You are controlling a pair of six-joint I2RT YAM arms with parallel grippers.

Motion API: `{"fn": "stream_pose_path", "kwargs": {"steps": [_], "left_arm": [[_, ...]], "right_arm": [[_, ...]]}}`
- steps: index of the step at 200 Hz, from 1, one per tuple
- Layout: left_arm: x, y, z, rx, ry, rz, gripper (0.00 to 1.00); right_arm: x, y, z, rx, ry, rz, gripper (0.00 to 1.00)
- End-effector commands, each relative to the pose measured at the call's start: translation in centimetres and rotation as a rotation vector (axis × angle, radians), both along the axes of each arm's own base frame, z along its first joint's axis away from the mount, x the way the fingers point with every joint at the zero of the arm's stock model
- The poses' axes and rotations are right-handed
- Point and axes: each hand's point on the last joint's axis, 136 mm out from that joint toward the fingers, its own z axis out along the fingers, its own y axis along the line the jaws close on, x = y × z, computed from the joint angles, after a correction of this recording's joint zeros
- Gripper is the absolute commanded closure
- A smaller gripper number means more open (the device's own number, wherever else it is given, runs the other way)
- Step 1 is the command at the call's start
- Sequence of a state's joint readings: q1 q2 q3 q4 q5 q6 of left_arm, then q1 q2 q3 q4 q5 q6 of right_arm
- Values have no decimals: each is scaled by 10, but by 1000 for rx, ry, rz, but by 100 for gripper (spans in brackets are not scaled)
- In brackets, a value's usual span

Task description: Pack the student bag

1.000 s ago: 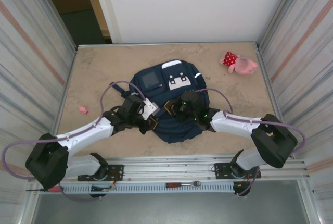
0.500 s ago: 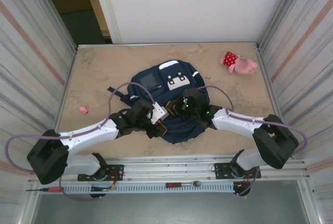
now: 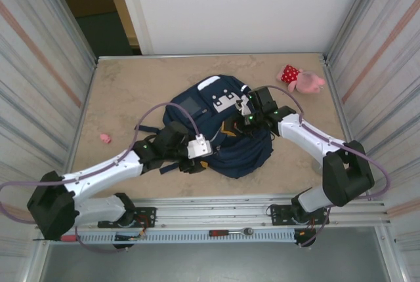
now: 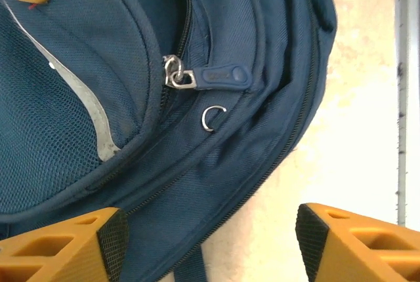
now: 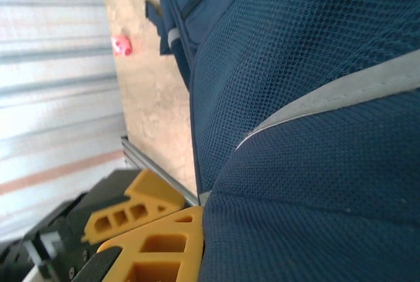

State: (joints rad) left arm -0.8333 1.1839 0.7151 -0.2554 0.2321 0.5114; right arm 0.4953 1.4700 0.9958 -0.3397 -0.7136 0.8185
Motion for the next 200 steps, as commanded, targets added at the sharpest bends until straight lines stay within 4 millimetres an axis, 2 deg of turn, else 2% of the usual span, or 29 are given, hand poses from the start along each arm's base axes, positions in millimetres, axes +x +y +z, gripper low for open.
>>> {"fn": "stream_pose_path", "kwargs": {"steps": [1, 38, 81, 118, 146, 160, 179, 200], "left_arm": [[24, -12, 16, 1, -135, -53, 29], [35, -25, 28, -66, -175, -67, 29], [24, -25, 40, -103, -228, -141, 29], [30, -21, 26, -37, -278, -165, 33], [41, -29, 16, -13, -288, -185, 36], [45, -33, 8, 7, -286, -199, 45], [47, -39, 4, 7, -263, -209, 73], [36, -42, 8, -24, -175, -209, 96]], "right_arm": [[-21, 10, 17, 75, 4, 147, 100], [-21, 8, 19, 79, 11, 150, 100], [-20, 3, 20, 89, 24, 144, 100], [-21, 4, 22, 101, 29, 154, 100], [-22, 3, 23, 103, 30, 155, 100], [-22, 3, 25, 108, 23, 159, 100], [-21, -2, 25, 95, 13, 149, 100], [-15, -21, 19, 13, -12, 103, 100]]}}
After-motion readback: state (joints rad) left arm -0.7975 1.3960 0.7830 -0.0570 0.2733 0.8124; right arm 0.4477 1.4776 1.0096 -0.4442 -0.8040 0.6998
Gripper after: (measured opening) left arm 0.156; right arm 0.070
